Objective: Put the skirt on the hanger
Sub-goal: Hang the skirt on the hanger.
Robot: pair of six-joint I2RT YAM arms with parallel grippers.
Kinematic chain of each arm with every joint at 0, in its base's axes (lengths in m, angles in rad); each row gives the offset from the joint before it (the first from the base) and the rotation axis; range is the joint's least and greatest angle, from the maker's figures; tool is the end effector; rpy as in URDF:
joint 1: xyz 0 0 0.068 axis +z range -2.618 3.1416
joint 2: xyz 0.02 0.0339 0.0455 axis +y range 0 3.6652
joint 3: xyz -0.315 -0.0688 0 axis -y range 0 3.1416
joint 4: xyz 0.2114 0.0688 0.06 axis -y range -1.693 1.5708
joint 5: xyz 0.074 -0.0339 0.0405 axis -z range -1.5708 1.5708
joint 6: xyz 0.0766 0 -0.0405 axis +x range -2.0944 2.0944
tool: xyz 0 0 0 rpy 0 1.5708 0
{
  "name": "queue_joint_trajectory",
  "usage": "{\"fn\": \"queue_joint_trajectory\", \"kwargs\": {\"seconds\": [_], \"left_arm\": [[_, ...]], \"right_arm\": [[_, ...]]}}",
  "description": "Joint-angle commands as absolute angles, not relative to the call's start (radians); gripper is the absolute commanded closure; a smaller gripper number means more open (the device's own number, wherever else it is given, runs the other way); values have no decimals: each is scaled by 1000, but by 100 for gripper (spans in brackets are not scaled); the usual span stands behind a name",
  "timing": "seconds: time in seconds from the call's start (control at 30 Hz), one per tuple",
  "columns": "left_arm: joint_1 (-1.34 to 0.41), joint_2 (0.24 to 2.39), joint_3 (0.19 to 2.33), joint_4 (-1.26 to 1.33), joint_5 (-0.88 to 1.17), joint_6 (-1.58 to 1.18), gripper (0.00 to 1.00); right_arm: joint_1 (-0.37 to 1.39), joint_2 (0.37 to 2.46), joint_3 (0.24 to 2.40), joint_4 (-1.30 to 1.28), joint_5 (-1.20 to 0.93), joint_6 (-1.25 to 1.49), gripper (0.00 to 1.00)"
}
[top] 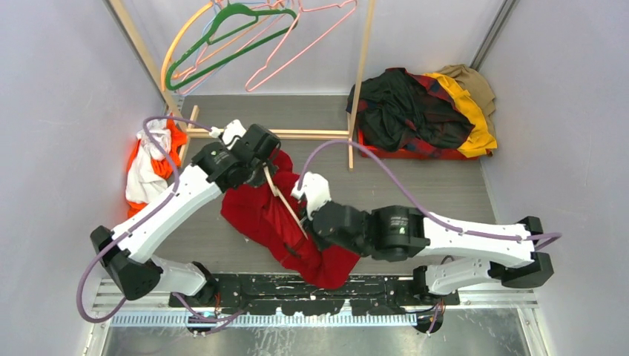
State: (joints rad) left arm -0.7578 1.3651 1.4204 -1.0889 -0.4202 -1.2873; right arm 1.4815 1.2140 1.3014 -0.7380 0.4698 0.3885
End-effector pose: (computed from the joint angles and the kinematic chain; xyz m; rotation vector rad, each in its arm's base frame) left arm 0.1937 -0.1403 0.3698 -0.7940 2.3692 -0.3087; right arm 0.0549 0.2246 0.4007 -0.9120 1.9968 0.5594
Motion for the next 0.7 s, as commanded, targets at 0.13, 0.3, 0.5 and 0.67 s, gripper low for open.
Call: {"fn": "queue_joint_trajectory", "kwargs": {"seconds": [0.13,0.3,0.5,0.67], "left_arm": [[-764,1219,1474,-956,-601,-1157,100],[-817,1095,1230,-555,-694,-956,100],[-842,989,992,-254,-708,-792,100],[-846,1002,971,-225,-755,-754,100]], "right_arm": [[1122,1091,1195,-774,421,502,93],[1019,1122,1061,-598,216,539,95],[1011,1204,1045,-563,73,554,91],[1034,1213,1022,-598,82,533,55]]}}
